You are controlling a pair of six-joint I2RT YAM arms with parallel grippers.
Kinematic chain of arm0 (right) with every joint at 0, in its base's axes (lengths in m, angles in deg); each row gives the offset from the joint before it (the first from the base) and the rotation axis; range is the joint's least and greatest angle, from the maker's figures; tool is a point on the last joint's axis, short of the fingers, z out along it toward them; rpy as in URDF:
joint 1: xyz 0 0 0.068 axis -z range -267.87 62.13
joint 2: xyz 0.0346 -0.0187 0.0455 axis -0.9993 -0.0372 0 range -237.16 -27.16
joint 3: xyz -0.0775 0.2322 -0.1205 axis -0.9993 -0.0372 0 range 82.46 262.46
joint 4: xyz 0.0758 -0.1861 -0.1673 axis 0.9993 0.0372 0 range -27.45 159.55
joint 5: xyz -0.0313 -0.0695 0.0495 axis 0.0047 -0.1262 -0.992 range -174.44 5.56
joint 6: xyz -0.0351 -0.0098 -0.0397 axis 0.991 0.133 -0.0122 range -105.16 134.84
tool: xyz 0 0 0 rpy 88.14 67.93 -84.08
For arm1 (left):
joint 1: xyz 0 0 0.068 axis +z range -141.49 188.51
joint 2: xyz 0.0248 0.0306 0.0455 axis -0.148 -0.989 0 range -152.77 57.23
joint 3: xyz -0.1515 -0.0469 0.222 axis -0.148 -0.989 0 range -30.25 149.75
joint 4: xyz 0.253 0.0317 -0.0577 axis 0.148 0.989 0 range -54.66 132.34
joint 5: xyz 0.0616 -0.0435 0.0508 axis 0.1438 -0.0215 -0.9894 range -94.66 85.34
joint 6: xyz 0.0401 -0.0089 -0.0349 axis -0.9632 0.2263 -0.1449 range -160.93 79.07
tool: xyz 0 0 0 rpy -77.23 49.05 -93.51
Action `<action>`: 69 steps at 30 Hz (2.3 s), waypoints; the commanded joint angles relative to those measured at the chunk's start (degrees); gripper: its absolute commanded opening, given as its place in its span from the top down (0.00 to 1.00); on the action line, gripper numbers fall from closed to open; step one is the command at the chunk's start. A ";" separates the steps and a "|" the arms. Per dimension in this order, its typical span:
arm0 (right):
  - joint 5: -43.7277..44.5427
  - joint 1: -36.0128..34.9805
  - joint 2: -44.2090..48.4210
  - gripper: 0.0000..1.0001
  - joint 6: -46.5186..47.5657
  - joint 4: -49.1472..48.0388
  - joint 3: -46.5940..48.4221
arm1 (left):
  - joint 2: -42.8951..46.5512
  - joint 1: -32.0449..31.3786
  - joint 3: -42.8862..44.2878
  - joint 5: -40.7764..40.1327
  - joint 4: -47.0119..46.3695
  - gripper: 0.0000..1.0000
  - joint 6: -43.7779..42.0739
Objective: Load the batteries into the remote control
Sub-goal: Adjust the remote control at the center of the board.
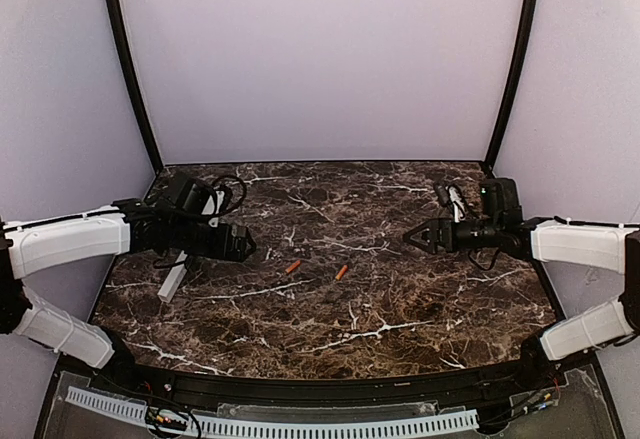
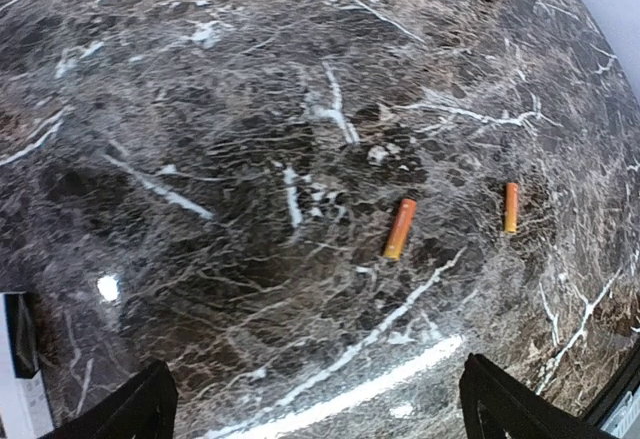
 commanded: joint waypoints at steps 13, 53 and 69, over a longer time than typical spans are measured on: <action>-4.83 -0.86 -1.63 0.01 -1.94 -6.53 -2.89 | 9.74 22.42 -9.56 -8.94 14.23 0.00 6.01; -7.30 -0.86 -4.46 0.01 -5.64 -12.34 -4.30 | -7.02 9.78 -8.06 -6.28 5.91 0.22 -0.81; -6.56 -0.82 -3.69 0.01 -5.75 -11.13 -3.22 | -7.05 9.68 -8.45 -14.32 9.13 0.35 14.31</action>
